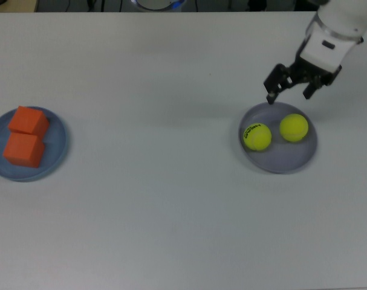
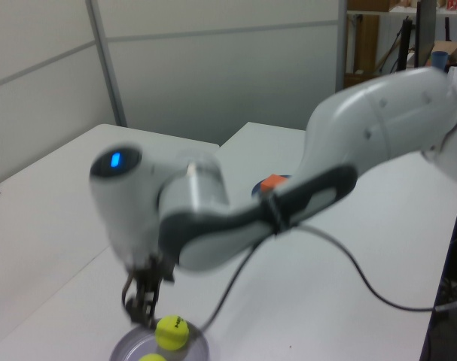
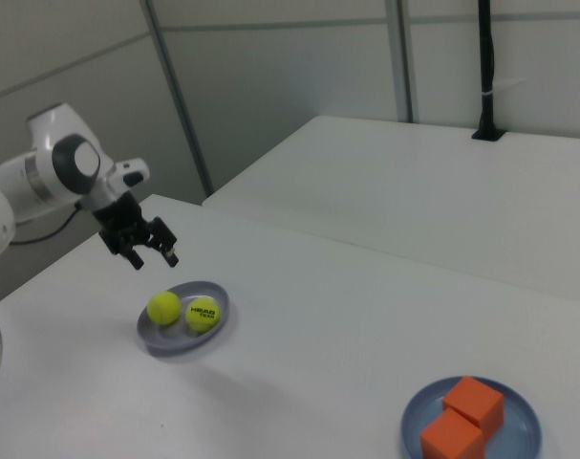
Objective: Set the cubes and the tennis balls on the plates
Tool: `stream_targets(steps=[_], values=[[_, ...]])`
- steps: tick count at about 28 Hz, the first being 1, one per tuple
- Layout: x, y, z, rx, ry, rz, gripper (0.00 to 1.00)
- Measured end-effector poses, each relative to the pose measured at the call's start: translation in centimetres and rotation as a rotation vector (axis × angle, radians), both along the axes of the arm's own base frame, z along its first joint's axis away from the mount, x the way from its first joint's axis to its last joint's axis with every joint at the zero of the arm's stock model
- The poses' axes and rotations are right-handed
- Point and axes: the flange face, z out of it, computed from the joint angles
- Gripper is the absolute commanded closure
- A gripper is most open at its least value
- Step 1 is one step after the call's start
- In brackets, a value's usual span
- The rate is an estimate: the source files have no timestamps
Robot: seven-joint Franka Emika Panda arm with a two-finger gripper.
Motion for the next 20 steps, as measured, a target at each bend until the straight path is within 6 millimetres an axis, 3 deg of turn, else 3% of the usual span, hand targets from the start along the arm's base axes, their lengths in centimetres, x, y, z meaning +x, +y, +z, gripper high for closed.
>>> stream_targets(steps=[3, 10, 15, 20], values=[[1.1, -3.9, 3.7, 0.001, 0.008, -0.02, 0.0], [3.2, -16.0, 12.3, 0.01, 0.005, -0.114, 0.0], [2.5, -21.8, 15.6, -0.016, 0.028, -0.196, 0.0], [1.6, -25.9, 17.2, -0.005, 0.078, -0.268, 0.0]])
